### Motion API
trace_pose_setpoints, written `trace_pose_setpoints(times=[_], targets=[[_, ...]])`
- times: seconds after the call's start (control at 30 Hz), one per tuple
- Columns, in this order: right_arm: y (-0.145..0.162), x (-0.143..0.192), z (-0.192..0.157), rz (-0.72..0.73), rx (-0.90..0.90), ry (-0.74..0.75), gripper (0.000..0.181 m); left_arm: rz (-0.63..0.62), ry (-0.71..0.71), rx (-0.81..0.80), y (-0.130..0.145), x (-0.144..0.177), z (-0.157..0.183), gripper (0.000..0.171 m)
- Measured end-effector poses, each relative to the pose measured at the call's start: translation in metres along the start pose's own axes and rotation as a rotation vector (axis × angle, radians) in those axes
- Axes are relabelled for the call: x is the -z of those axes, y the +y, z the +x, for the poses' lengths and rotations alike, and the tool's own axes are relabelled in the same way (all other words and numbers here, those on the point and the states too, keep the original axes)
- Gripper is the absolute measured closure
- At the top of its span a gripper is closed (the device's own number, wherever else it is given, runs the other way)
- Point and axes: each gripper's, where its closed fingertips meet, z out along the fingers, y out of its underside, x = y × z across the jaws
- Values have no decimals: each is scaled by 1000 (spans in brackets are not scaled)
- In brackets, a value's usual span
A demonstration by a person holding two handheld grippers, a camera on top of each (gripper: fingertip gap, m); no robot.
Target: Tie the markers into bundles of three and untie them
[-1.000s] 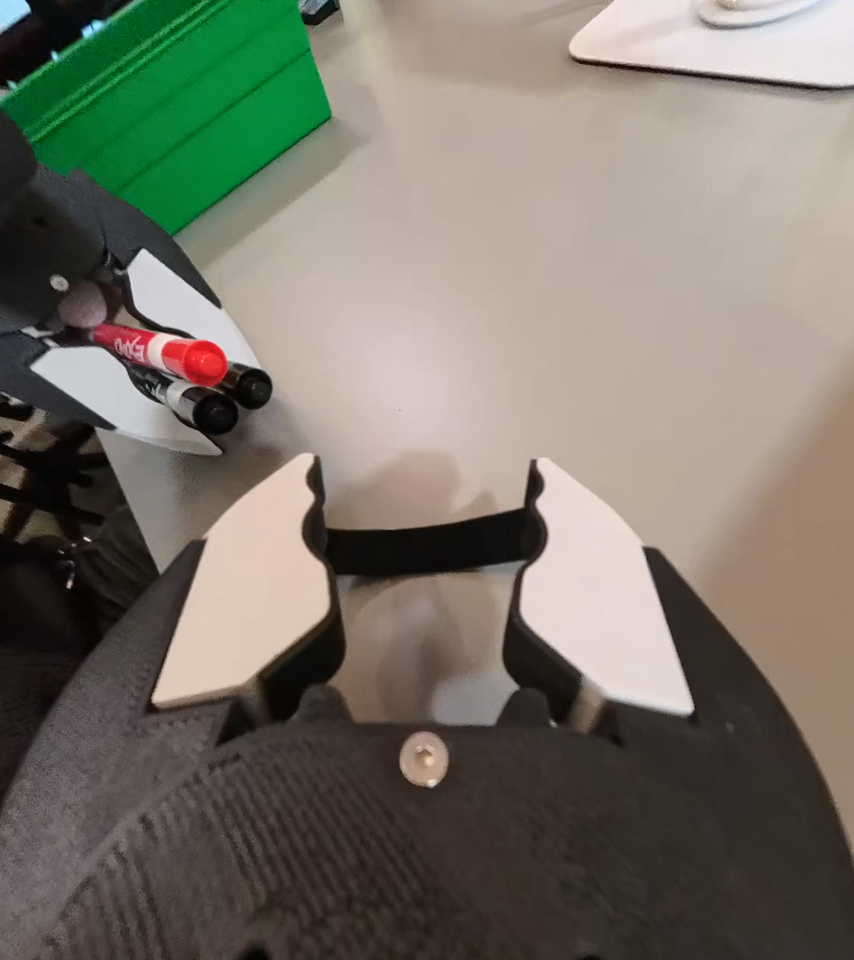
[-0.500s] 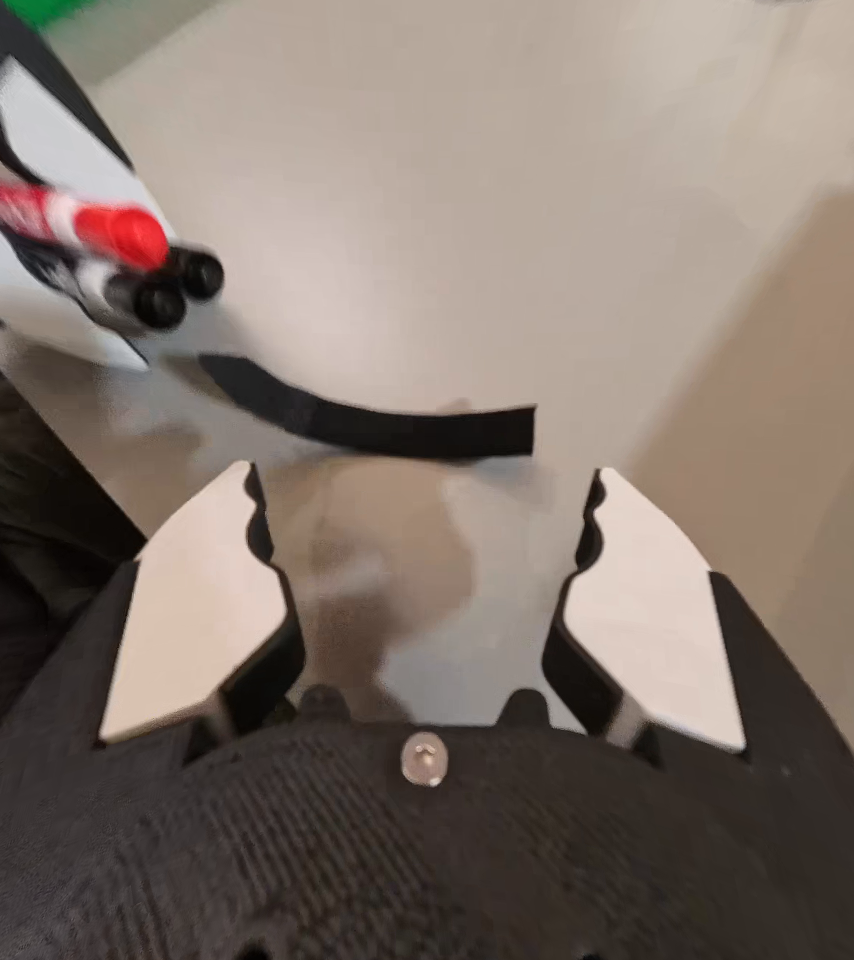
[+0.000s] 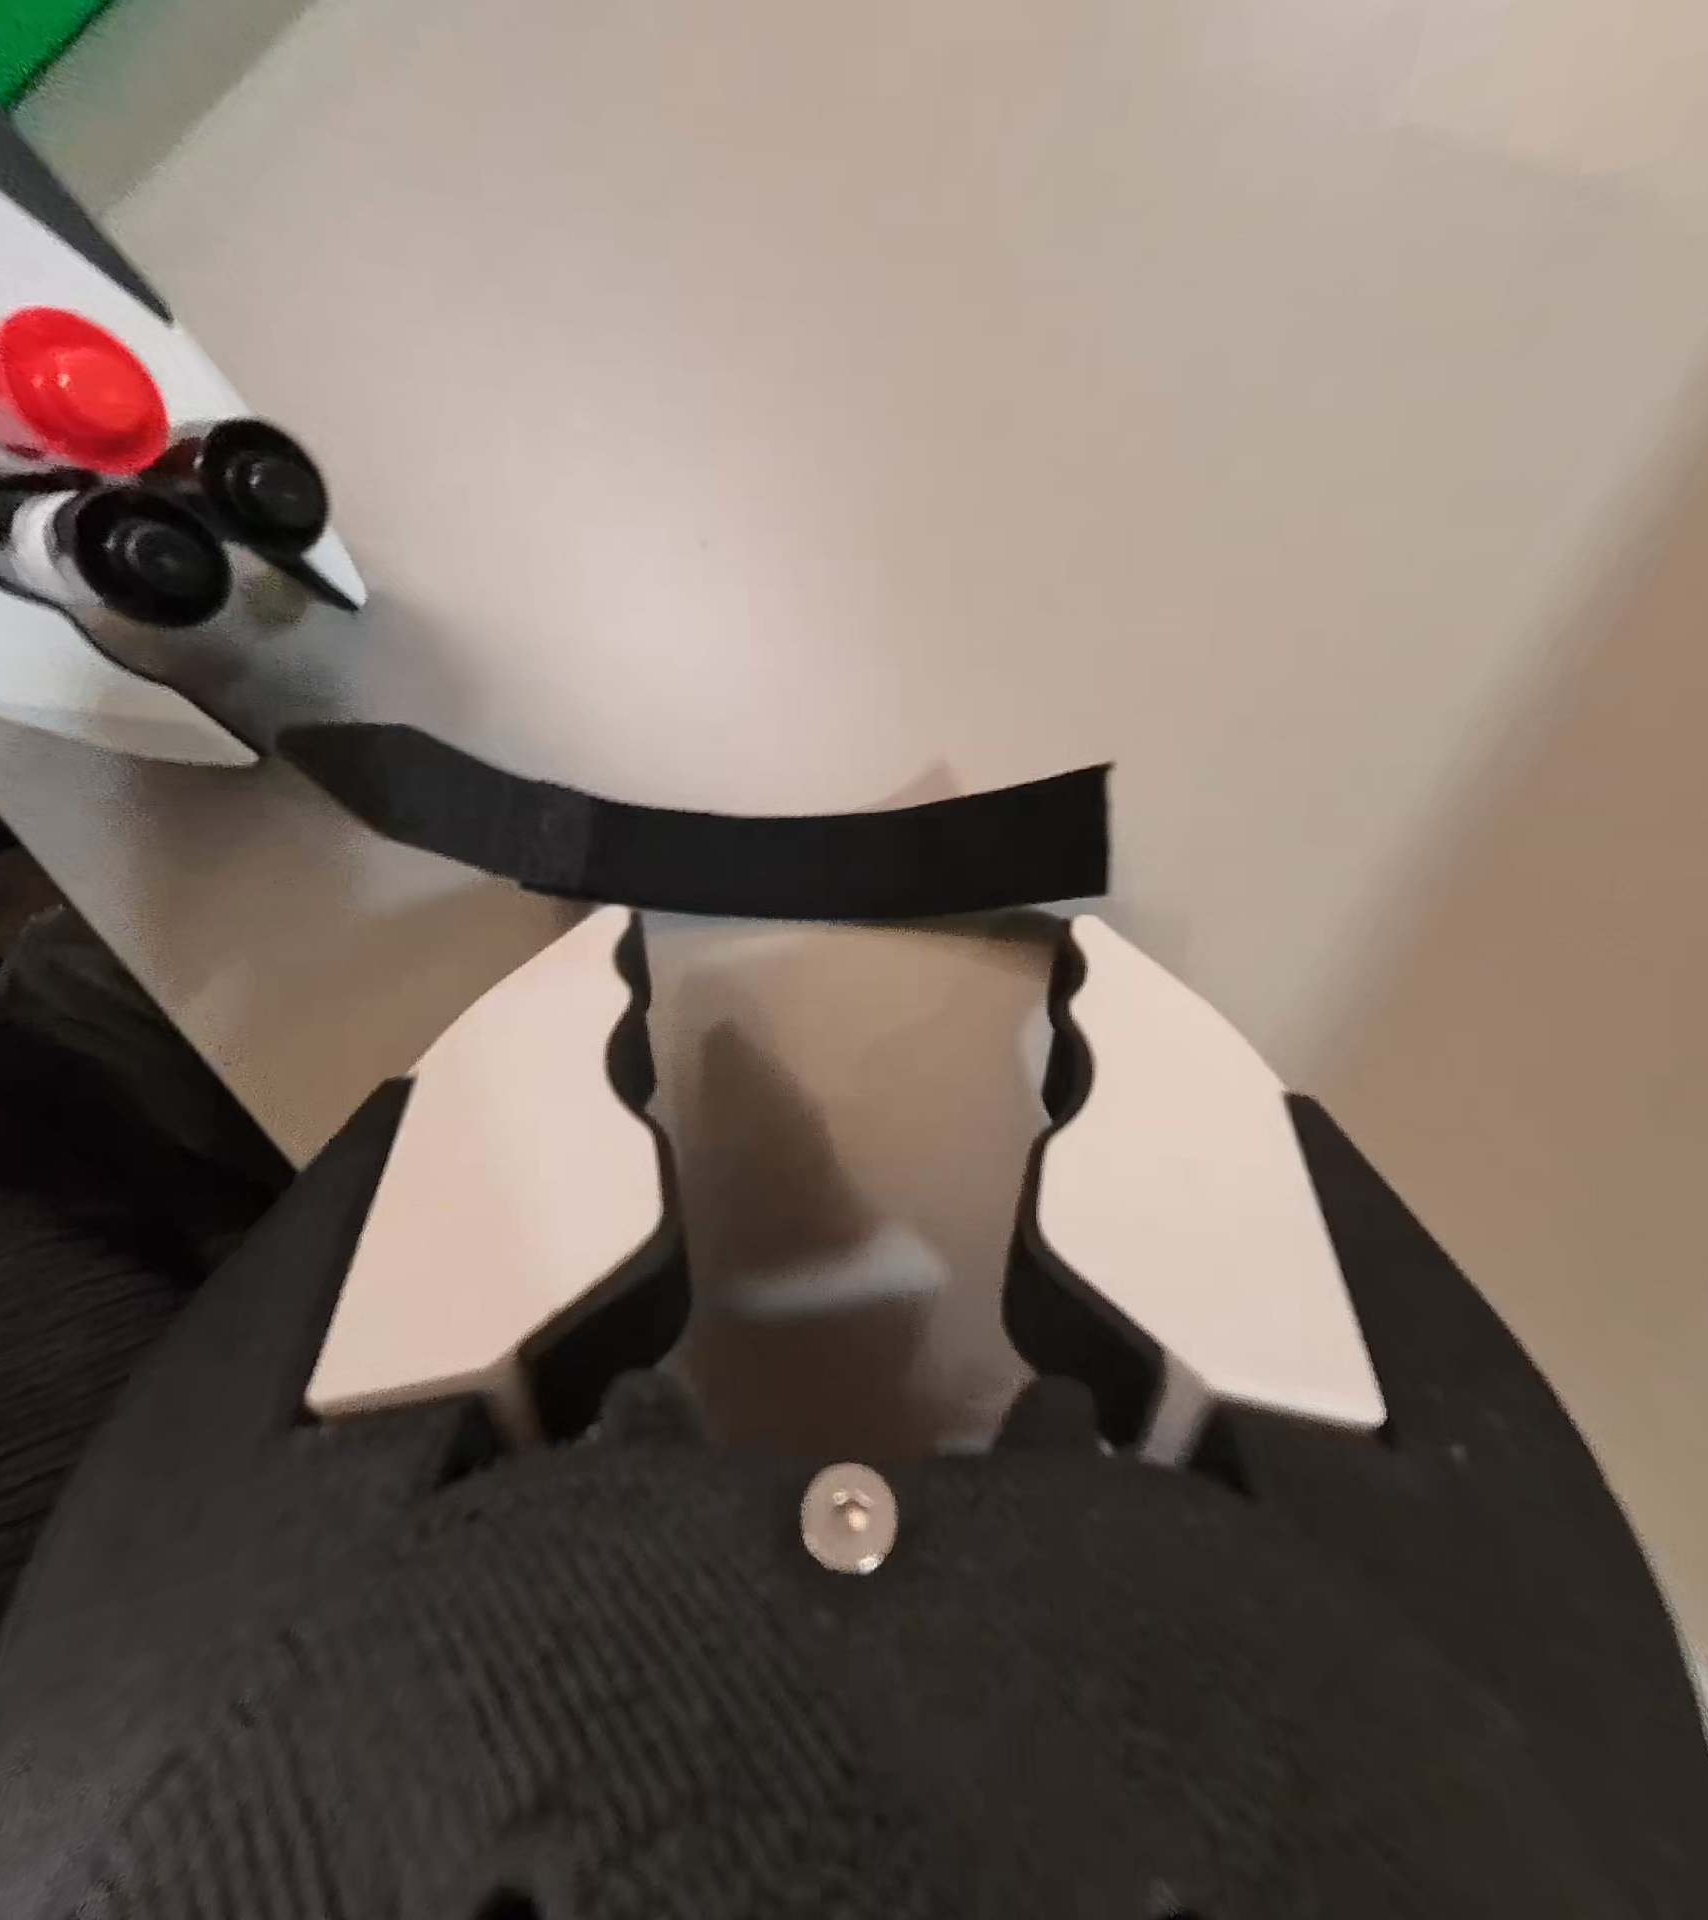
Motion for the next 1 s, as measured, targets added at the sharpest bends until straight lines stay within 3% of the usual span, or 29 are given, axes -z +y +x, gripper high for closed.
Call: trace_pose_setpoints(times=[0.07,0.17,0.2,0.3,0.43,0.63,0.8,1.0], targets=[[-7,-2,6,30,-48,-25,123,0,6,7,0,0,0,128],[-12,-8,1,24,-119,-179,174,-14,10,2,0,0,1,128],[-14,-9,-3,20,-154,-244,179,-13,15,6,0,0,1,128],[-23,-8,-6,33,-266,-376,179,-2,23,12,0,1,0,128],[-45,9,9,46,-235,-309,180,2,16,10,2,1,-1,128],[-33,23,42,-424,153,171,180,20,20,32,4,2,-5,128],[-28,28,35,-729,292,240,179,24,21,45,9,4,-7,128],[-28,16,32,-877,322,251,179,22,23,41,9,5,-6,128]])
